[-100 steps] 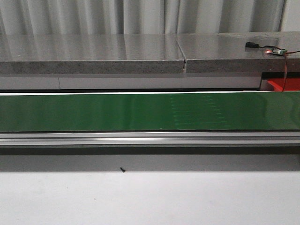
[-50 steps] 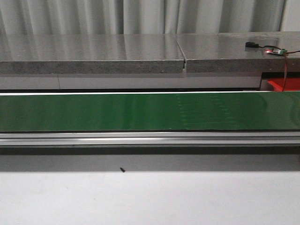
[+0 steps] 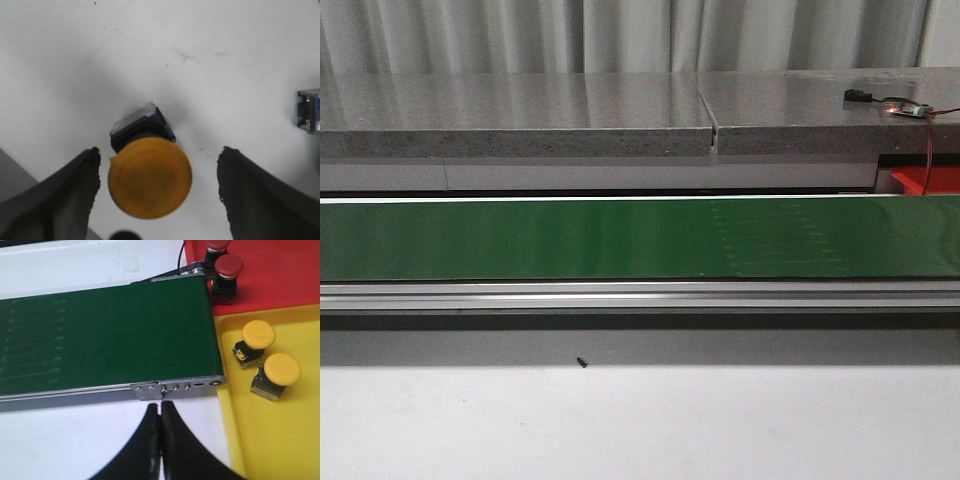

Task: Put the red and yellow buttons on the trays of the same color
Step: 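Carry the yellow button onto the green belt and open the left gripper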

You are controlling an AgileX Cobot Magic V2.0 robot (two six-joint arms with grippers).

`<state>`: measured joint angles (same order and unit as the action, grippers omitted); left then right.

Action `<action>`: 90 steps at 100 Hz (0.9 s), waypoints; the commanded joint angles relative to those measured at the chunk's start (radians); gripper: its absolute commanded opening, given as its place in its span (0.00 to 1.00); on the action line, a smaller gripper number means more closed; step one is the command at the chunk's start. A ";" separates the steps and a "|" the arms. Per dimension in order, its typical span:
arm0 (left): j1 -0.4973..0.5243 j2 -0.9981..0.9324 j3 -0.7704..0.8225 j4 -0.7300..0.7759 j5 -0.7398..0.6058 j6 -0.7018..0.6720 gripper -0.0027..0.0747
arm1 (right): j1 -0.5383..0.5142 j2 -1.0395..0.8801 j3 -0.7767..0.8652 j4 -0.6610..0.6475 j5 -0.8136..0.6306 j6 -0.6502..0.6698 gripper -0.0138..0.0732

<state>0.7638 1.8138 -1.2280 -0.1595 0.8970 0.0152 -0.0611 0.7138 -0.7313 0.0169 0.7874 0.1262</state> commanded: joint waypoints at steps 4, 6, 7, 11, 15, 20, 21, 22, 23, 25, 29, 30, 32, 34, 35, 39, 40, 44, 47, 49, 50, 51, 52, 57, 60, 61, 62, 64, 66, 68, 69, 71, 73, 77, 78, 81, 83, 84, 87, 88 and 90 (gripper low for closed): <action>0.002 -0.017 -0.050 -0.018 -0.013 0.002 0.55 | 0.001 -0.006 -0.035 -0.008 -0.055 -0.001 0.08; 0.002 -0.017 -0.050 -0.018 -0.013 0.002 0.52 | 0.001 -0.006 -0.035 -0.008 -0.055 -0.001 0.08; 0.002 -0.017 -0.050 -0.018 -0.013 0.002 0.51 | 0.001 -0.006 -0.035 -0.008 -0.055 -0.001 0.08; 0.002 -0.017 -0.052 -0.020 -0.017 0.007 0.46 | 0.001 -0.006 -0.035 -0.008 -0.055 -0.001 0.08; 0.002 -0.017 -0.054 -0.020 -0.019 0.024 0.42 | 0.001 -0.006 -0.035 -0.008 -0.055 -0.001 0.08; 0.002 -0.017 -0.054 -0.022 -0.019 0.028 0.36 | 0.001 -0.006 -0.035 -0.008 -0.055 -0.001 0.08; 0.002 -0.019 -0.054 -0.022 -0.019 0.028 0.35 | 0.001 -0.006 -0.035 -0.008 -0.055 -0.001 0.08; 0.002 -0.019 -0.054 -0.022 -0.019 0.028 0.34 | 0.001 -0.006 -0.035 -0.008 -0.055 -0.001 0.08; 0.002 -0.020 -0.054 -0.022 -0.019 0.028 0.33 | 0.001 -0.006 -0.035 -0.008 -0.055 -0.001 0.08; 0.002 -0.023 -0.054 -0.022 -0.019 0.028 0.31 | 0.001 -0.006 -0.035 -0.008 -0.055 -0.001 0.08; 0.002 -0.028 -0.054 -0.022 -0.021 0.032 0.29 | 0.001 -0.006 -0.035 -0.008 -0.055 -0.001 0.08; 0.002 -0.030 -0.054 -0.022 -0.022 0.032 0.28 | 0.001 -0.006 -0.035 -0.008 -0.055 -0.001 0.08; 0.002 -0.032 -0.054 -0.022 -0.022 0.037 0.27 | 0.001 -0.006 -0.035 -0.008 -0.055 -0.001 0.08; 0.002 -0.035 -0.054 -0.022 -0.024 0.039 0.26 | 0.001 -0.006 -0.035 -0.008 -0.055 -0.001 0.08; 0.002 -0.036 -0.054 -0.022 -0.024 0.039 0.26 | 0.001 -0.006 -0.035 -0.008 -0.055 -0.001 0.08; 0.002 -0.045 -0.054 -0.026 -0.029 0.044 0.25 | 0.001 -0.006 -0.035 -0.008 -0.055 -0.001 0.08; 0.002 -0.048 -0.054 -0.026 -0.031 0.044 0.25 | 0.001 -0.006 -0.035 -0.008 -0.055 -0.001 0.08; 0.002 -0.059 -0.054 -0.030 -0.036 0.044 0.25 | 0.001 -0.006 -0.035 -0.008 -0.055 -0.001 0.08; 0.002 -0.066 -0.054 -0.036 -0.038 0.047 0.25 | 0.001 -0.006 -0.035 -0.008 -0.055 -0.001 0.08; 0.002 -0.073 -0.054 -0.042 -0.037 0.050 0.25 | 0.001 -0.006 -0.035 -0.008 -0.055 -0.001 0.08; 0.002 -0.075 -0.054 -0.043 -0.037 0.052 0.25 | 0.001 -0.006 -0.035 -0.008 -0.055 -0.001 0.08; 0.002 -0.081 -0.054 -0.045 -0.037 0.052 0.25 | 0.001 -0.006 -0.035 -0.008 -0.055 -0.001 0.08; 0.002 -0.083 -0.054 -0.047 -0.037 0.054 0.25 | 0.001 -0.006 -0.035 -0.008 -0.055 -0.001 0.08; 0.002 -0.101 -0.054 -0.055 -0.037 0.054 0.25 | 0.001 -0.006 -0.035 -0.008 -0.055 -0.001 0.08; 0.002 -0.113 -0.054 -0.063 -0.035 0.054 0.25 | 0.001 -0.006 -0.035 -0.008 -0.055 -0.001 0.08; 0.002 -0.119 -0.054 -0.065 -0.033 0.054 0.25 | 0.001 -0.006 -0.035 -0.008 -0.055 -0.001 0.08; 0.002 -0.122 -0.054 -0.065 -0.033 0.056 0.25 | 0.001 -0.006 -0.035 -0.008 -0.055 -0.001 0.08; 0.002 -0.132 -0.054 -0.067 -0.029 0.056 0.25 | 0.001 -0.006 -0.035 -0.008 -0.055 -0.001 0.08; 0.002 -0.142 -0.054 -0.072 -0.024 0.058 0.25 | 0.001 -0.006 -0.035 -0.008 -0.055 -0.001 0.08; 0.002 -0.152 -0.054 -0.082 -0.018 0.067 0.25 | 0.001 -0.006 -0.035 -0.008 -0.055 -0.001 0.08; 0.000 -0.155 -0.054 -0.087 -0.018 0.075 0.25 | 0.001 -0.006 -0.035 -0.008 -0.055 -0.001 0.08; -0.002 -0.167 -0.054 -0.098 -0.012 0.083 0.25 | 0.001 -0.006 -0.035 -0.008 -0.055 -0.001 0.08; -0.004 -0.176 -0.054 -0.105 -0.007 0.086 0.25 | 0.001 -0.006 -0.035 -0.008 -0.055 -0.001 0.08; -0.013 -0.197 -0.054 -0.110 -0.002 0.090 0.25 | 0.001 -0.006 -0.035 -0.008 -0.055 -0.001 0.08; -0.018 -0.201 -0.054 -0.112 0.000 0.090 0.25 | 0.001 -0.006 -0.035 -0.008 -0.055 -0.001 0.08; -0.028 -0.215 -0.054 -0.112 0.005 0.092 0.25 | 0.001 -0.006 -0.035 -0.008 -0.055 -0.001 0.08; -0.036 -0.225 -0.054 -0.112 0.007 0.097 0.25 | 0.001 -0.006 -0.035 -0.008 -0.055 -0.001 0.08; -0.039 -0.230 -0.054 -0.114 0.009 0.099 0.25 | 0.001 -0.006 -0.035 -0.008 -0.055 -0.001 0.08; -0.054 -0.242 -0.054 -0.114 0.016 0.099 0.25 | 0.001 -0.006 -0.035 -0.008 -0.055 -0.001 0.08; -0.062 -0.245 -0.054 -0.114 0.017 0.099 0.25 | 0.001 -0.006 -0.035 -0.008 -0.055 -0.001 0.08; -0.075 -0.253 -0.054 -0.114 0.019 0.099 0.25 | 0.001 -0.006 -0.035 -0.008 -0.055 -0.001 0.08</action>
<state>0.7318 1.6357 -1.2520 -0.2357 0.9193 0.1065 -0.0611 0.7138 -0.7313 0.0169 0.7883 0.1262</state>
